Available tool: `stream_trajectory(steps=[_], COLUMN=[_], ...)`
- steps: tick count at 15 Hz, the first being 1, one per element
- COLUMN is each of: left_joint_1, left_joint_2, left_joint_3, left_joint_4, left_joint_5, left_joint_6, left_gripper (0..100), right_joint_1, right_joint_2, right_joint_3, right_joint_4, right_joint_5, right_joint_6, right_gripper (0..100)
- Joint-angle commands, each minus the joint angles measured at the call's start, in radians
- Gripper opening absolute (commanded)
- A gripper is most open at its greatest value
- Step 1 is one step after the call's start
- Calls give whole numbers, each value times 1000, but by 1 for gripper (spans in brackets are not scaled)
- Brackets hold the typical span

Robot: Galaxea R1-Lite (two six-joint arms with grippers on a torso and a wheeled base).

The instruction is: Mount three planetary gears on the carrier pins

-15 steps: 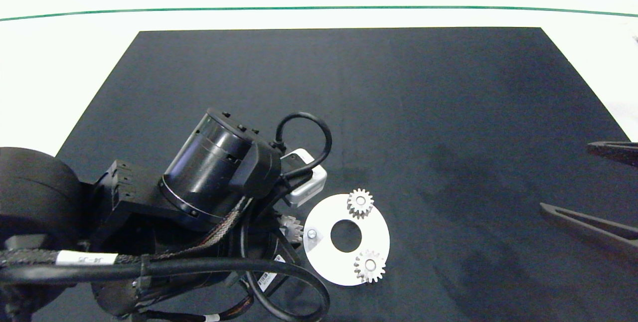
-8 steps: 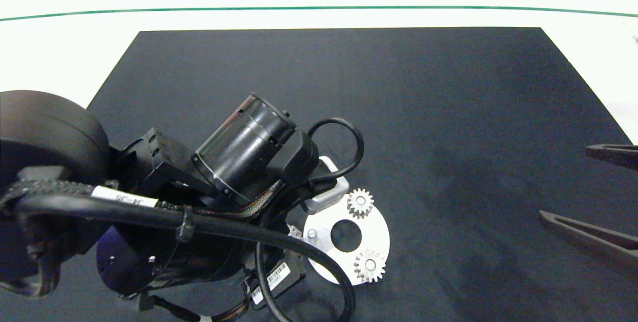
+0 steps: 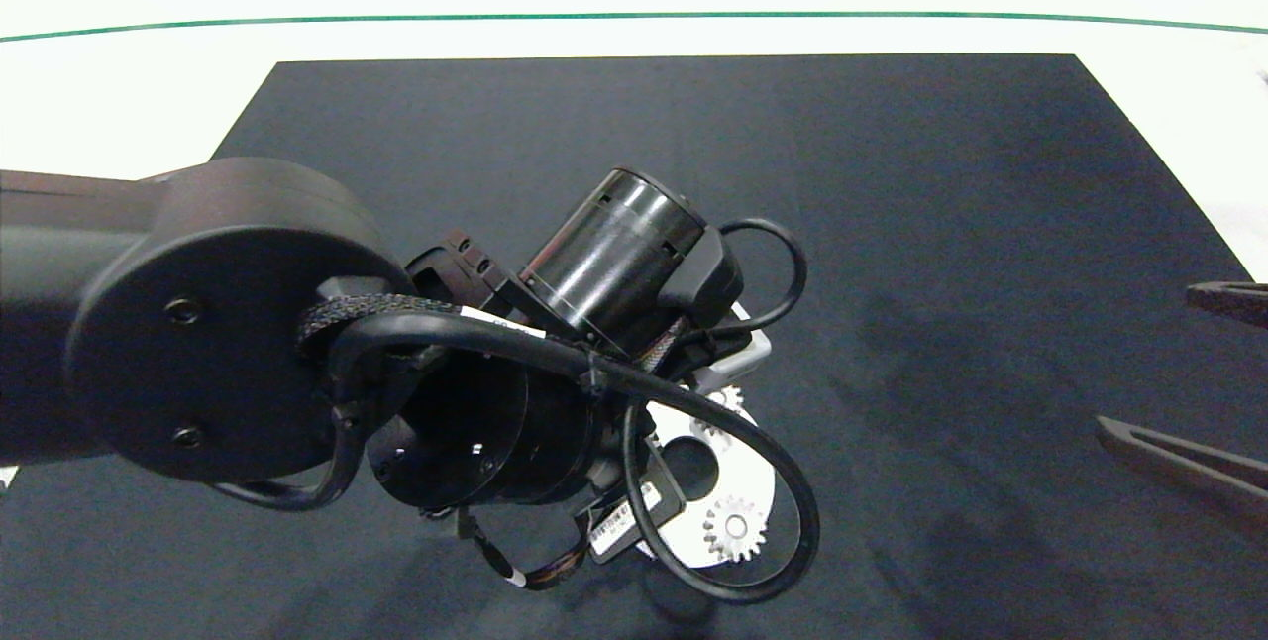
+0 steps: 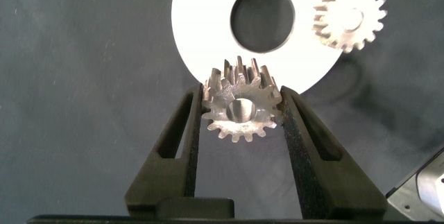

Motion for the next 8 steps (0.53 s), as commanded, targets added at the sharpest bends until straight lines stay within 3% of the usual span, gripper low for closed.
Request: stream_trajectory(steps=[1,2,8], left_joint_1=[6,8,31], left_joint_2=[22,21,16], left_joint_3=[-7,-5,15], left_joint_4=[5,5,7], left_joint_5=[3,3,3], left_joint_6=[32,57,61], left_gripper=[7,7,7], right_joint_1=[0,0,0], right_joint_2=[-10,-14,-13], right_joint_3=[1,1,1], right_joint_4=[1,3,3], right_joint_5=[0,0,0], right_joint_6=[-2,-4,-4], right_gripper=[100,100,100])
